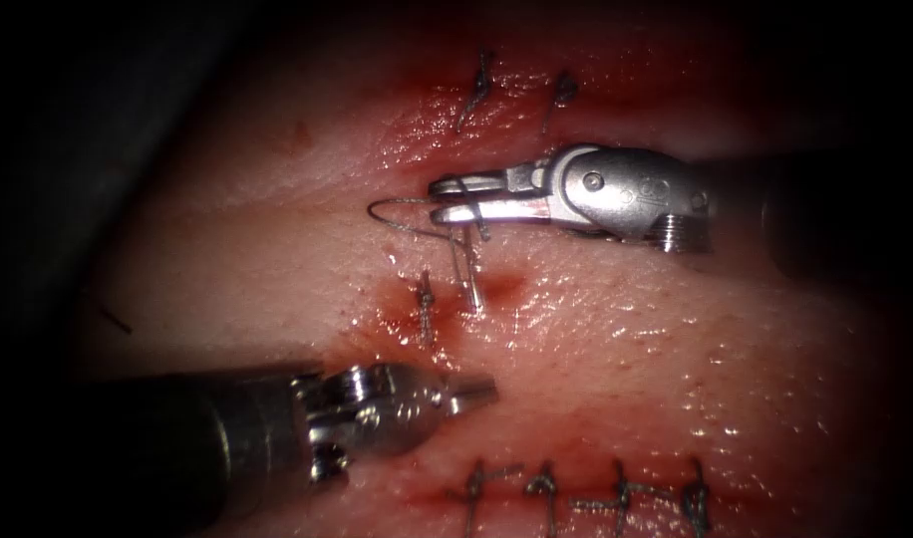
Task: Wound Closure
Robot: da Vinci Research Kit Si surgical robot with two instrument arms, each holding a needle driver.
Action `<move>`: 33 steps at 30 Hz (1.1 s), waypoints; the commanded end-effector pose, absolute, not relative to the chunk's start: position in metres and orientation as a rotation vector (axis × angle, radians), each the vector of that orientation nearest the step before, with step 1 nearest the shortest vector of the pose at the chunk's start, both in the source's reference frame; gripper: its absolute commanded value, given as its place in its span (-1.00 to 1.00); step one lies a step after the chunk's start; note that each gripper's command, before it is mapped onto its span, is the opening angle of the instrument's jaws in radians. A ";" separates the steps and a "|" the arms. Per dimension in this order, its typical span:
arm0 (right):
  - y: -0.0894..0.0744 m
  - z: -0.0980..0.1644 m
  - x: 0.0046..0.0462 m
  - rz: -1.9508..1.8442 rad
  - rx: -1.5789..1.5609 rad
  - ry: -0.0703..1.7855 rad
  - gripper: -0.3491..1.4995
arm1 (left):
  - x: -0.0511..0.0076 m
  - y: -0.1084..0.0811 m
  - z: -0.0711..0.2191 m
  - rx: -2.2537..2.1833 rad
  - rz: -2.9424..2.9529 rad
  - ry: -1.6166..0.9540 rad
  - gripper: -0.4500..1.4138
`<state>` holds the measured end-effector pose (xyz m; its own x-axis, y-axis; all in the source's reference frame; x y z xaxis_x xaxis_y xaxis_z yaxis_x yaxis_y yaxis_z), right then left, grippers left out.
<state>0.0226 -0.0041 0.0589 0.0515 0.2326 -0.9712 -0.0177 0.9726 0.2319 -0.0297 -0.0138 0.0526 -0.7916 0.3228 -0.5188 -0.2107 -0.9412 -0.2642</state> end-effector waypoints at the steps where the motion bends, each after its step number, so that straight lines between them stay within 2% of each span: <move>1: -0.004 0.059 0.0233 0.186 0.181 1.504 -1.00 | -0.0302 -0.014 0.053 -0.839 2.719 -0.279 -0.37; 24: -0.005 0.059 0.0239 0.270 0.473 1.479 -1.00 | -0.0295 -0.014 0.053 -0.835 2.724 -0.289 -0.37; 33: -0.005 0.060 0.0239 0.430 0.660 1.402 -1.00 | -0.0294 -0.014 0.053 -0.835 2.725 -0.290 -0.37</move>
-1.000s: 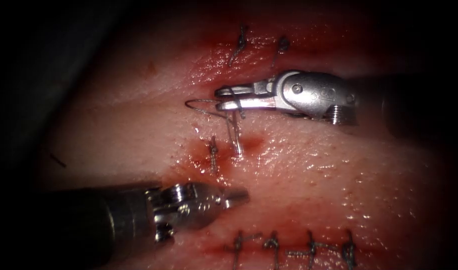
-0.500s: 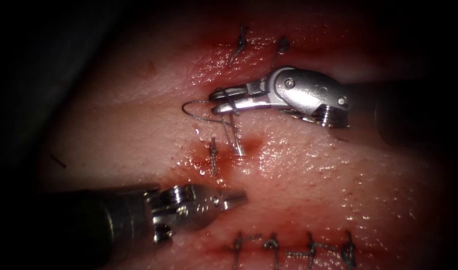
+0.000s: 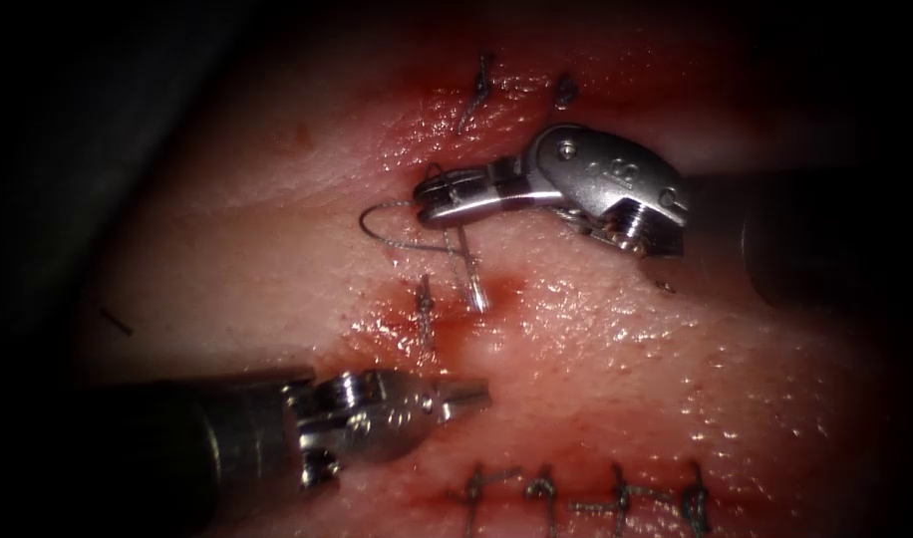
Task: Wound Closure
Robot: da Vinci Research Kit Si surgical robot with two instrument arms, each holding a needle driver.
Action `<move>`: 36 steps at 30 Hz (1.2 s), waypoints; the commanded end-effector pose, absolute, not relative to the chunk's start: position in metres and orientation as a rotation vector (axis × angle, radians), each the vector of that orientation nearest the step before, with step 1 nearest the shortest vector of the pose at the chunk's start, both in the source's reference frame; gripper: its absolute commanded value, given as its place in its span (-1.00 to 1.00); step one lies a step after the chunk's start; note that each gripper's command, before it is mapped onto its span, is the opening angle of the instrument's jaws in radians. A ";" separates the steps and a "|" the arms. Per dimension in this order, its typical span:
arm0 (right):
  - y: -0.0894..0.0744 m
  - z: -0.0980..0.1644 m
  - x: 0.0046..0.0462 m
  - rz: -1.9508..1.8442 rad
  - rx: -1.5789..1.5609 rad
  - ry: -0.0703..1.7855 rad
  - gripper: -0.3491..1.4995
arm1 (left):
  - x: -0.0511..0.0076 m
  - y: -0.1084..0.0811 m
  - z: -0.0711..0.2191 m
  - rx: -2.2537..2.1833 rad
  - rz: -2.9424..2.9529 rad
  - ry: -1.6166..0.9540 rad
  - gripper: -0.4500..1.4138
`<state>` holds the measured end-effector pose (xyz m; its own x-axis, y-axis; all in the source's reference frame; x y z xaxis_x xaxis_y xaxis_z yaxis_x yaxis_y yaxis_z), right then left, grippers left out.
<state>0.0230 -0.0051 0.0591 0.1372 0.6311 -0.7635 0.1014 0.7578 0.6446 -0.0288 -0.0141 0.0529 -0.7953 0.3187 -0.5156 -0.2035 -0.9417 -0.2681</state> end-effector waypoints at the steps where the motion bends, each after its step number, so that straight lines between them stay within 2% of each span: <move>1: -0.005 0.060 0.0239 0.438 0.670 1.399 -1.00 | -0.0294 -0.014 0.053 -0.838 2.724 -0.292 -0.37; 11: -0.006 0.060 0.0242 0.525 0.836 1.344 -1.00 | -0.0292 -0.014 0.053 -0.839 2.725 -0.293 -0.37; 22: -0.009 0.061 0.0244 0.740 1.069 1.185 -1.00 | -0.0291 -0.014 0.053 -0.840 2.726 -0.294 -0.37; 36: -0.014 0.061 0.0225 0.831 1.220 1.099 -1.00 | -0.0287 -0.014 0.053 -0.845 2.727 -0.299 -0.37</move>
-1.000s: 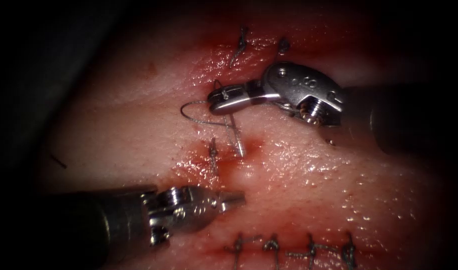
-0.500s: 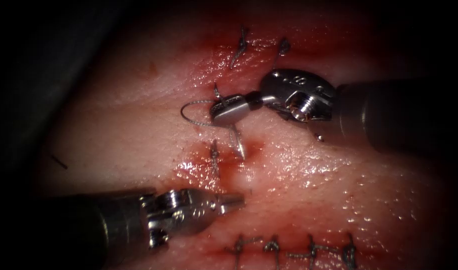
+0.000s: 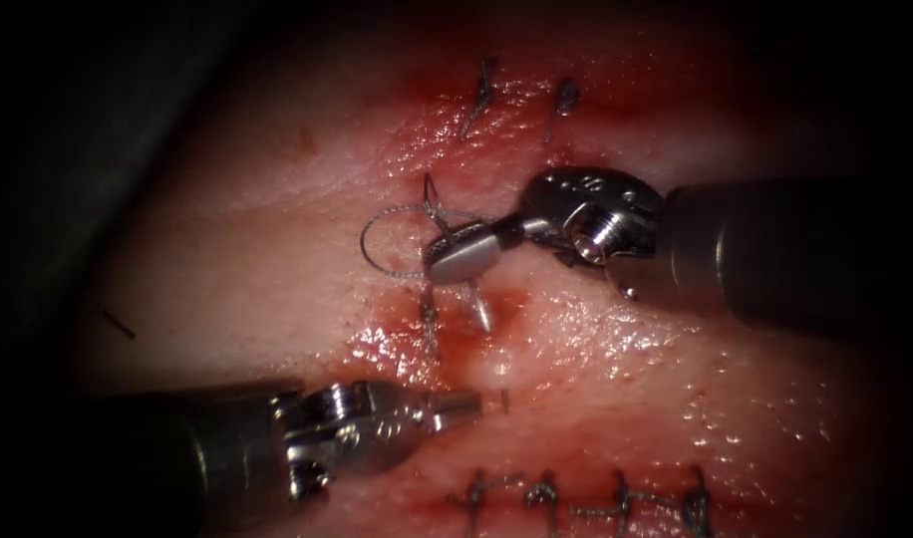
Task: Wound Closure
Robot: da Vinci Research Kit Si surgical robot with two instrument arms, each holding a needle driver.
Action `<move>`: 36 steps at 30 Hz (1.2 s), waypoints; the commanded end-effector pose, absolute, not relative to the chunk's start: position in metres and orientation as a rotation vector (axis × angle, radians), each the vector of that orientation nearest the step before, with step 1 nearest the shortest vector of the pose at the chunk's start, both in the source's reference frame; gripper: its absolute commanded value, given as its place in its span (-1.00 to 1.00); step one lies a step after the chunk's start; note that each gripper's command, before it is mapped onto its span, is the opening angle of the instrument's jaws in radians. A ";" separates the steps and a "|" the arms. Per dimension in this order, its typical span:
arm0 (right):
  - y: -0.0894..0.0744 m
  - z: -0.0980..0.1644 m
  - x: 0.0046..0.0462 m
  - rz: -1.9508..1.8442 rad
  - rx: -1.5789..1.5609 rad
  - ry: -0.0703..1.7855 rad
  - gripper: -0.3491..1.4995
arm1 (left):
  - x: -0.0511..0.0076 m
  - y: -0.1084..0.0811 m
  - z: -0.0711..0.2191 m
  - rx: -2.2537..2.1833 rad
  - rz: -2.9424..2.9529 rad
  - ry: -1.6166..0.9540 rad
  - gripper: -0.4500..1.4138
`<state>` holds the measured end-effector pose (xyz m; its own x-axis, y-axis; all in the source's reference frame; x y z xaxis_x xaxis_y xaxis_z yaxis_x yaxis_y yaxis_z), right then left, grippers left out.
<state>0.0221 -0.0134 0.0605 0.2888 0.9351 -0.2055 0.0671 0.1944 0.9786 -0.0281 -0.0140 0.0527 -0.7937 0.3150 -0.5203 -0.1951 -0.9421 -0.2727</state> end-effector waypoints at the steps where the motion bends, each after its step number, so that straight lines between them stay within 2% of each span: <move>1: -0.014 0.061 0.0221 0.844 1.230 1.094 -1.00 | -0.0287 -0.014 0.053 -0.845 2.727 -0.300 -0.37; 7: -0.015 0.061 0.0206 0.912 1.274 1.118 -1.00 | -0.0288 -0.014 0.053 -0.844 2.724 -0.303 -0.37; 8: -0.015 0.061 0.0205 0.923 1.288 1.151 -0.82 | -0.0289 -0.014 0.053 -0.843 2.722 -0.304 -0.37; 10: -0.015 0.060 0.0205 0.946 1.291 1.180 -0.20 | -0.0291 -0.014 0.053 -0.852 2.727 -0.292 -0.37; 12: -0.014 0.060 0.0204 0.967 1.288 1.191 0.25 | -0.0293 -0.014 0.052 -0.865 2.742 -0.277 -0.37; 13: -0.013 0.060 0.0202 1.000 1.272 1.224 0.67 | -0.0293 -0.014 0.052 -0.881 2.754 -0.257 -0.37; 14: -0.012 0.059 0.0198 1.016 1.242 1.285 0.80 | -0.0293 -0.013 0.052 -0.908 2.772 -0.228 -0.37; 21: -0.006 0.058 0.0162 1.021 1.057 1.377 0.85 | -0.0303 -0.013 0.051 -1.013 2.964 -0.095 -0.30; 26: -0.002 0.058 0.0132 1.034 0.977 1.389 0.80 | -0.0315 -0.012 0.050 -1.119 2.952 0.060 -0.23; 36: -0.004 0.061 0.0123 1.015 0.943 1.402 0.73 | -0.0315 -0.011 0.049 -1.160 2.905 0.120 -0.21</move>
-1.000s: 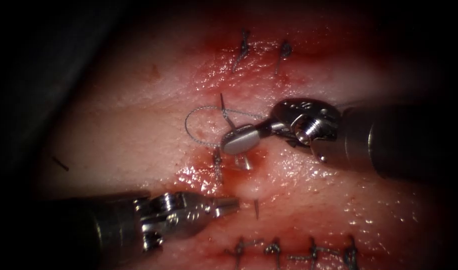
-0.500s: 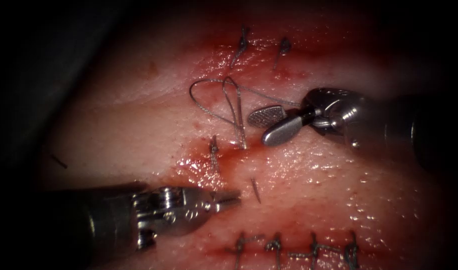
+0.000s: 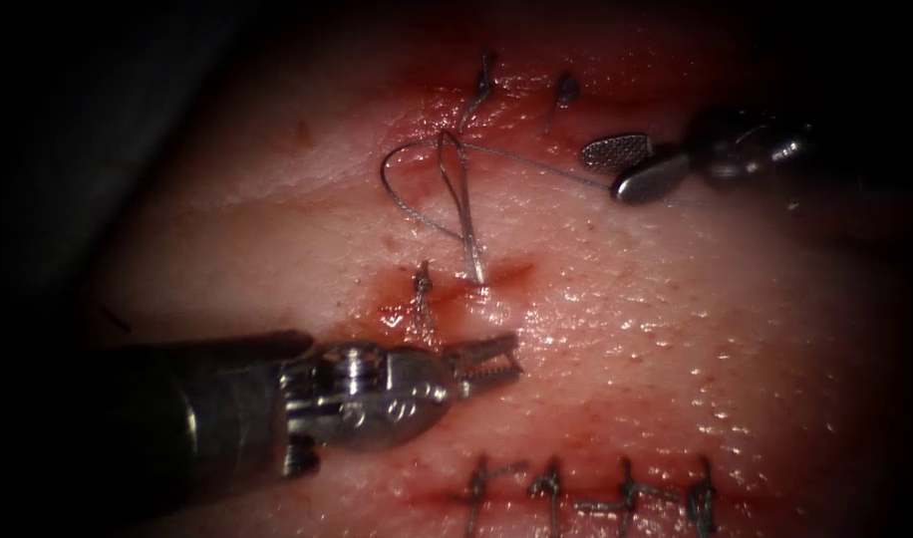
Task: Wound Closure
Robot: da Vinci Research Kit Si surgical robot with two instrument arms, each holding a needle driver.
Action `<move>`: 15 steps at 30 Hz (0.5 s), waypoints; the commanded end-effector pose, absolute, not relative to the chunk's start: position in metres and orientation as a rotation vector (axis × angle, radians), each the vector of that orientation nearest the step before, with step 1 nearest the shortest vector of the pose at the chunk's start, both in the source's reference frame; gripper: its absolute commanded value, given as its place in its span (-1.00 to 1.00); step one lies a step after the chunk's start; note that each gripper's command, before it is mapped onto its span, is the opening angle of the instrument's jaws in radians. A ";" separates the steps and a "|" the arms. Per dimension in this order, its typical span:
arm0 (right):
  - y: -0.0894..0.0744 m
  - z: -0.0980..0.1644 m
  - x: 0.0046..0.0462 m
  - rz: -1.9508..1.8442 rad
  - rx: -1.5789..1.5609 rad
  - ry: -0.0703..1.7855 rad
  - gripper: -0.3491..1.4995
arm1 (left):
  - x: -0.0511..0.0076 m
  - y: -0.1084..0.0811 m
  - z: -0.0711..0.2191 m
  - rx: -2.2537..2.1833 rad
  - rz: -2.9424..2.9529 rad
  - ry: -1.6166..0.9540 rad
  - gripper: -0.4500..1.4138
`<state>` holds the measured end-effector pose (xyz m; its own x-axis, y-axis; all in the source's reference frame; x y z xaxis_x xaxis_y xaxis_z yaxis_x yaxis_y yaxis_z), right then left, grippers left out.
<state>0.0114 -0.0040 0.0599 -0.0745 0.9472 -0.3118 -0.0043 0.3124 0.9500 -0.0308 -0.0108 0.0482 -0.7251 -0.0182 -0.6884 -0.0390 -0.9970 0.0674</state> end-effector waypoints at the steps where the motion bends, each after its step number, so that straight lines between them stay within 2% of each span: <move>1: -0.005 0.061 0.0124 1.014 0.941 1.403 0.73 | -0.0316 -0.011 0.049 -1.159 2.905 0.122 -0.21; 7: -0.005 0.061 0.0130 1.022 0.925 1.403 0.71 | -0.0325 -0.010 0.051 -1.180 2.898 0.125 -0.24; 8: -0.005 0.061 0.0130 1.025 0.921 1.402 0.71 | -0.0325 -0.010 0.051 -1.202 2.894 0.116 -0.32; 9: -0.006 0.061 0.0130 1.029 0.918 1.404 0.71 | -0.0324 -0.010 0.051 -1.234 2.887 0.102 -0.48; 10: -0.006 0.060 0.0129 1.034 0.913 1.403 0.69 | -0.0322 -0.010 0.051 -1.272 2.858 0.068 -0.96; 15: -0.006 0.059 0.0125 1.063 0.876 1.415 0.74 | -0.0317 -0.010 0.050 -1.287 2.617 -0.130 -1.00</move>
<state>0.0118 -0.0060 0.0589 -0.1189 0.9331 -0.3393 -0.0573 0.3347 0.9406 -0.0312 -0.0098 0.0491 -0.5810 0.2387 -0.7781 -0.1534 -0.9710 -0.1834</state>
